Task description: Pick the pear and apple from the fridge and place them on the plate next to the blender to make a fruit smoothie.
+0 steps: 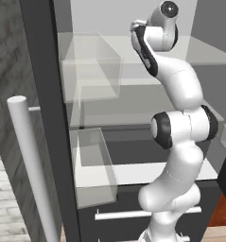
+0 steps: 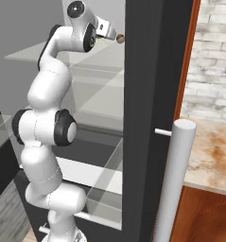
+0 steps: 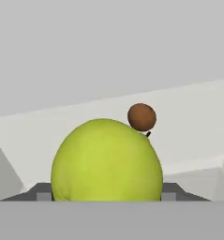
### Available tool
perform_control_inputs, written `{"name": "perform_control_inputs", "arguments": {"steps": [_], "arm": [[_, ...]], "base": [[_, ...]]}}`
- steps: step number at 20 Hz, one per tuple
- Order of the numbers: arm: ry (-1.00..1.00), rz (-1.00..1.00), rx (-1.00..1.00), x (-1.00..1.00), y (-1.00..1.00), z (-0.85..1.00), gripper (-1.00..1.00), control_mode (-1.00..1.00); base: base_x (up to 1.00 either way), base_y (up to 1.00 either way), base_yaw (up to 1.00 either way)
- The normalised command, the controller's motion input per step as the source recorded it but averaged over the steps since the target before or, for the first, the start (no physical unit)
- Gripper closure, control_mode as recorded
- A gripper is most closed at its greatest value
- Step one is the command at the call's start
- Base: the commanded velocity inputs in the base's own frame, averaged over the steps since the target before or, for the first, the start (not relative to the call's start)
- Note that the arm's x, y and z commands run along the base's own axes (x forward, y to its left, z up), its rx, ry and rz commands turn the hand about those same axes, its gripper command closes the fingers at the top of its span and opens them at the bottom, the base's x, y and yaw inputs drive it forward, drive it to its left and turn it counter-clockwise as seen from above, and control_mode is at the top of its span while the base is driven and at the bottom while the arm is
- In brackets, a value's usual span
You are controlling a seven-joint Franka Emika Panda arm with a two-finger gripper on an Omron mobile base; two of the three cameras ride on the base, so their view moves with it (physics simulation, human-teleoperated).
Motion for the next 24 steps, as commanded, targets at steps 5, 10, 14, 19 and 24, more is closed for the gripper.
{"name": "perform_control_inputs", "arguments": {"steps": [5, 10, 14, 19, 24], "arm": [[-0.29, 0.0, 0.0, -1.0, 0.04, 0.3, 1.0, -1.0], [-0.11, 0.0, 0.0, -1.0, 0.15, 0.47, 1.0, -1.0], [0.0, 0.0, 0.0, -1.0, 0.16, 0.56, 1.0, -1.0], [0.03, 0.02, 0.0, -1.0, 0.08, 0.01, 1.0, -1.0], [0.18, 0.01, -0.01, -1.0, 0.22, -0.94, 1.0, -1.0]], "base": [[0.0, 0.0, 0.0], [0.0, 0.0, 0.0], [0.0, 0.0, 0.0], [0.0, 0.0, 0.0], [0.0, 0.0, 0.0]]}}
